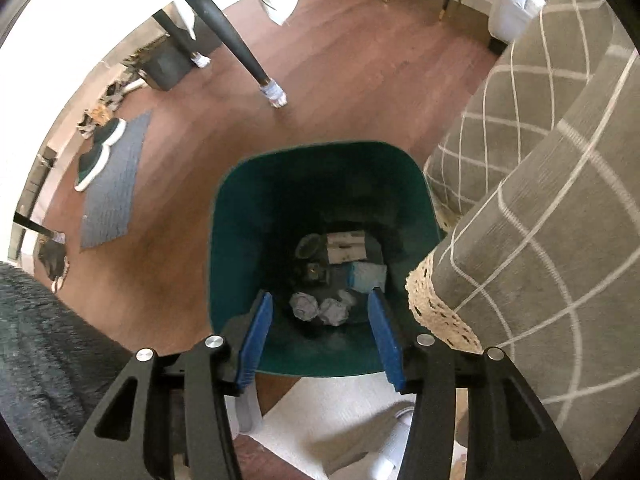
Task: Collect trash
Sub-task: 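Open the right tool over the bin to drop the white lid, then move both tools back over the table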
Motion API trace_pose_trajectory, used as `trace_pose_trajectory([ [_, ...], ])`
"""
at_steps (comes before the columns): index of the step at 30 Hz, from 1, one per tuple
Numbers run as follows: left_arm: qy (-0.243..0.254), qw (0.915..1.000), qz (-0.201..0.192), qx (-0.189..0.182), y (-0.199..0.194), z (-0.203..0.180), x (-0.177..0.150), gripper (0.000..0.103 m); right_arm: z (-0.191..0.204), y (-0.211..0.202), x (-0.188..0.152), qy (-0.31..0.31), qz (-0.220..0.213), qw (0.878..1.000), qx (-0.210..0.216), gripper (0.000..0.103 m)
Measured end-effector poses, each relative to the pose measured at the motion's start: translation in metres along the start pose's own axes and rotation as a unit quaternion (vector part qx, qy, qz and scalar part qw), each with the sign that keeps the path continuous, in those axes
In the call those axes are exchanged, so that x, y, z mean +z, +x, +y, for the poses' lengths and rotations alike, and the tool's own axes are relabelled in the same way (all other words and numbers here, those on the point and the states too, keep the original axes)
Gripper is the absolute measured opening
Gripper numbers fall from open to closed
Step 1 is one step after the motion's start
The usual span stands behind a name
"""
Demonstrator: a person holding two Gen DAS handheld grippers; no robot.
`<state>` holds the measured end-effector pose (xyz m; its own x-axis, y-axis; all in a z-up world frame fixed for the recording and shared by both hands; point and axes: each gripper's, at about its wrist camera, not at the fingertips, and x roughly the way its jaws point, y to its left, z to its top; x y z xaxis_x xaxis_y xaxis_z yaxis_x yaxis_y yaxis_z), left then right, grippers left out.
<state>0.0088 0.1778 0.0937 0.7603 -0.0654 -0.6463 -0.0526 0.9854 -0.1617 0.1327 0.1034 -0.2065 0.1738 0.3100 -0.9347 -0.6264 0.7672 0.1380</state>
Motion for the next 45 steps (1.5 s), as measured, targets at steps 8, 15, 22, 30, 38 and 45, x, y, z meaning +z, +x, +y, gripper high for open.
trace_pose_trajectory([
  [8, 0.008, 0.9999, -0.006, -0.001, -0.004, -0.016, 0.010, 0.059, -0.002, -0.068, 0.007, -0.015, -0.070, 0.997, 0.027, 0.051],
  [15, 0.013, 0.9997, -0.019, -0.003, -0.008, -0.032, 0.017, 0.067, -0.017, -0.135, 0.011, -0.014, -0.140, 0.989, 0.035, 0.051],
  [22, 0.028, 0.9992, -0.021, -0.019, -0.002, -0.059, 0.022, 0.072, -0.054, -0.189, 0.004, 0.006, -0.190, 0.982, 0.000, 0.051],
  [30, 0.047, 0.9980, -0.012, -0.042, 0.021, -0.098, 0.022, 0.077, -0.110, -0.216, -0.022, 0.043, -0.207, 0.977, -0.032, 0.051],
  [38, 0.068, 0.9958, 0.010, -0.062, 0.057, -0.140, 0.019, 0.078, -0.175, -0.231, -0.059, 0.088, -0.211, 0.972, -0.059, 0.051],
  [45, 0.090, 0.9925, 0.033, -0.076, 0.091, -0.177, 0.011, 0.078, -0.223, -0.243, -0.079, 0.119, -0.217, 0.966, -0.071, 0.051],
])
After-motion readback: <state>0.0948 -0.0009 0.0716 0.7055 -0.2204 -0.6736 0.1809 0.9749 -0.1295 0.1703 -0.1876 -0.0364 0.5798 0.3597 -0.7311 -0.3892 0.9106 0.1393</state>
